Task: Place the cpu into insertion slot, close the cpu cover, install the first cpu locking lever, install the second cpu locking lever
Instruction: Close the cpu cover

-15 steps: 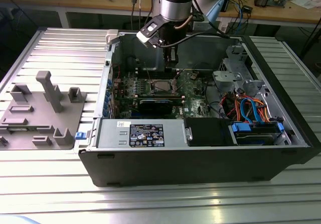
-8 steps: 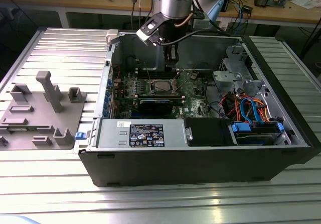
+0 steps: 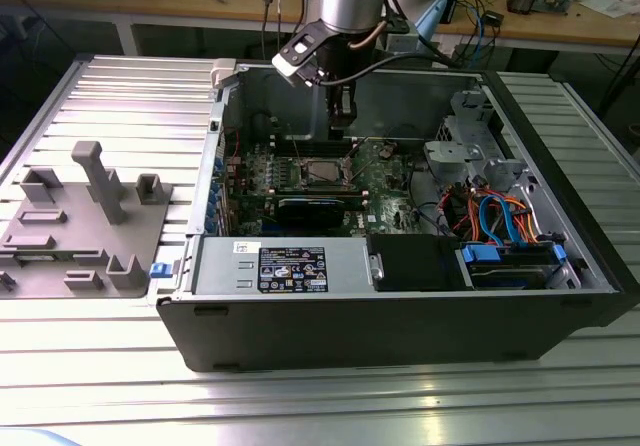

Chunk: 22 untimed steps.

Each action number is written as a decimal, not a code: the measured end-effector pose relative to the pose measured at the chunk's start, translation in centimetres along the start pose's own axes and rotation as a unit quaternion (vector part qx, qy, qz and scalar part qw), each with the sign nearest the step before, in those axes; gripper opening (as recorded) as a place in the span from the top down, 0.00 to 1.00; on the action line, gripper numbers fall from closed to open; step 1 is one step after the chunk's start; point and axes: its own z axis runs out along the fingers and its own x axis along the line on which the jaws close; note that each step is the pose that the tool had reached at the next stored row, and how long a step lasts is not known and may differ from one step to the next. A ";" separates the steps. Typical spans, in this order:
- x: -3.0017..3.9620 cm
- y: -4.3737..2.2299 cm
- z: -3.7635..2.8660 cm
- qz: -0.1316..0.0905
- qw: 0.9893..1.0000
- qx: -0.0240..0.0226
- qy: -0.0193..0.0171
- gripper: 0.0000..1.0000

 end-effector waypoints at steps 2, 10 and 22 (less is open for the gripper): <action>-0.01 0.10 0.00 0.000 1.000 0.000 0.000 0.89; -0.03 0.72 0.00 0.000 1.000 0.000 0.000 0.89; -0.04 1.02 0.01 0.000 1.000 0.000 0.000 0.89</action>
